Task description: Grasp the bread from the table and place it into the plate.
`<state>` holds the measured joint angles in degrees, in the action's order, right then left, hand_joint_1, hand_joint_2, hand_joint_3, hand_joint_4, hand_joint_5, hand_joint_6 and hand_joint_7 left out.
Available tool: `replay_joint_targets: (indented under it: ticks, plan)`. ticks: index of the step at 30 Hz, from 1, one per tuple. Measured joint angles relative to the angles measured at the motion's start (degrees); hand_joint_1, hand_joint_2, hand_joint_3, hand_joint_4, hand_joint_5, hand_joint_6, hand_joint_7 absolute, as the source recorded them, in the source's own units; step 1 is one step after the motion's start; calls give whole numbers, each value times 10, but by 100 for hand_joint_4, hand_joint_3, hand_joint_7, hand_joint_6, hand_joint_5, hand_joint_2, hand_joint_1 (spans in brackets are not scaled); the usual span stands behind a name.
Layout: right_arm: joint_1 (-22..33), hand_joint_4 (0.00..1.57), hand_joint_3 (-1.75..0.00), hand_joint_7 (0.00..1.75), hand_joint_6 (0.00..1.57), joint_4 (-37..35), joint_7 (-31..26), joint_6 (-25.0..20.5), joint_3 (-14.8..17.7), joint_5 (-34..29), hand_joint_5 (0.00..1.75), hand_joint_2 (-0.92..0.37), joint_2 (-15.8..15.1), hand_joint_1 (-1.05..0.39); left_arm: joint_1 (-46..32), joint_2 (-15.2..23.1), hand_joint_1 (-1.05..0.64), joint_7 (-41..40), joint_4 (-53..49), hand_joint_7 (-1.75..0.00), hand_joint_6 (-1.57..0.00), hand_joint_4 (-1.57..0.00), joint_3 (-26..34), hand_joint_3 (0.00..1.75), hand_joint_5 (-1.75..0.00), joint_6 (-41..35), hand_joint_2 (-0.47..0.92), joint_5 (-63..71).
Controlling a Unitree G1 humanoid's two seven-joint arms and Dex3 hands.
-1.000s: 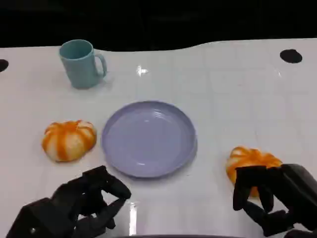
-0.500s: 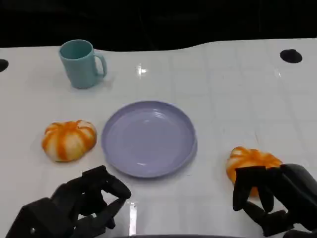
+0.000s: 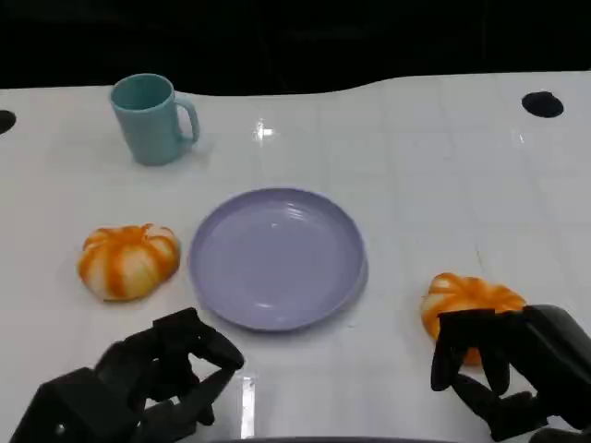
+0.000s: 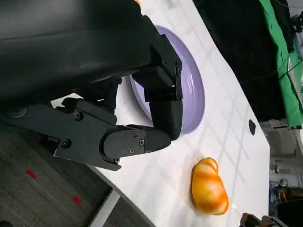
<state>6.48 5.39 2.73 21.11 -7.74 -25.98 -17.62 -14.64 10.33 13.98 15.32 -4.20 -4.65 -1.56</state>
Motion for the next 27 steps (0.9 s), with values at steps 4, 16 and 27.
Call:
replay_joint_targets:
  ticks: [4, 16, 27]
  plan:
    - [0, 84, -123, 96, 93, 1, 0, -3, 1, 10, 159, -24, 5, -5, 1, 0, -34, 0, -2, -135, -59, -64, 2, 47, -175, 0, 92, -1]
    - [6, 61, -24, 19, 76, 80, -10, -85, 9, -87, 66, -66, 4, -26, 1, 0, -35, 0, -7, -134, -59, -64, 6, 46, -175, 0, 92, -1]
    - [7, 24, -2, 0, 44, 155, 37, -165, 9, -202, 34, -77, -31, -44, 3, 1, -35, 4, -9, -136, -59, -65, 5, 46, -175, 1, 92, 0]
